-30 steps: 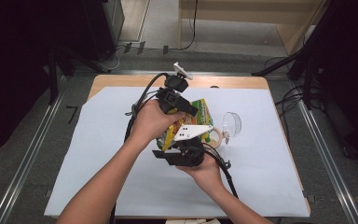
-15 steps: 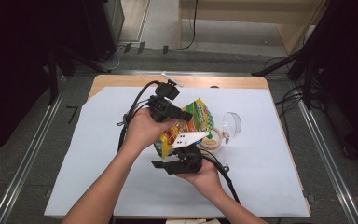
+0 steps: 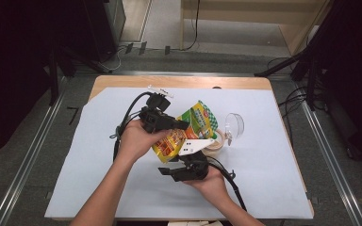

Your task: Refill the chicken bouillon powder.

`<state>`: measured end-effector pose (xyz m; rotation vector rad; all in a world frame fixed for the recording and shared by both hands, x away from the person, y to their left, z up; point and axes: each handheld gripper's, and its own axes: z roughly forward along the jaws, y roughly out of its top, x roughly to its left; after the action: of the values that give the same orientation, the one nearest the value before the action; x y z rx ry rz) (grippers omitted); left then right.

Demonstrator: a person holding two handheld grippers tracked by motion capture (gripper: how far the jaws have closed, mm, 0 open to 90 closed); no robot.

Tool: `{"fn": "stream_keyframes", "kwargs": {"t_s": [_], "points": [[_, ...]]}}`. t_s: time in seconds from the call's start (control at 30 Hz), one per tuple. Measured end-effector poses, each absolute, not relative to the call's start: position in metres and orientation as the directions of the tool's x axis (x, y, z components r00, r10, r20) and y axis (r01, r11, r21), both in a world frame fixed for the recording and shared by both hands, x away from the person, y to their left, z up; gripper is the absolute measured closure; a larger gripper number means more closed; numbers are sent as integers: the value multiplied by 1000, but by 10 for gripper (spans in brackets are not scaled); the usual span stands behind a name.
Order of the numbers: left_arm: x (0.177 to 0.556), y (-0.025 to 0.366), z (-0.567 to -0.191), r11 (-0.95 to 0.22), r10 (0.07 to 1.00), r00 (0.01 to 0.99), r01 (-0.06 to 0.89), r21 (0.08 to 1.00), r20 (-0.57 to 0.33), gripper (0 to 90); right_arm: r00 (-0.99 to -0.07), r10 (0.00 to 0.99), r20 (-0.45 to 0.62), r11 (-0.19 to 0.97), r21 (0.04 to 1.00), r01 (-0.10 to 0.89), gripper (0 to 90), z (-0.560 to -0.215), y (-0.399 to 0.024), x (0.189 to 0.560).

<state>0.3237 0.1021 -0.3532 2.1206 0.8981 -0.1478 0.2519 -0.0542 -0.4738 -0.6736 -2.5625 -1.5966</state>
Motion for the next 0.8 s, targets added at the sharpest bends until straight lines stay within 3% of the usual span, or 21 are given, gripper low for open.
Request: {"fn": "stream_keyframes", "kwargs": {"t_s": [0.5,0.8], "points": [[316,126,-365,-386,530,758,614,688,-379,879,-884,410,225,368,846,386,482,-475,-78,246],[319,139,-376,-359,512,745,637,682,-427,876,-874,435,217,360,847,390,463,-473,-95,243]]}}
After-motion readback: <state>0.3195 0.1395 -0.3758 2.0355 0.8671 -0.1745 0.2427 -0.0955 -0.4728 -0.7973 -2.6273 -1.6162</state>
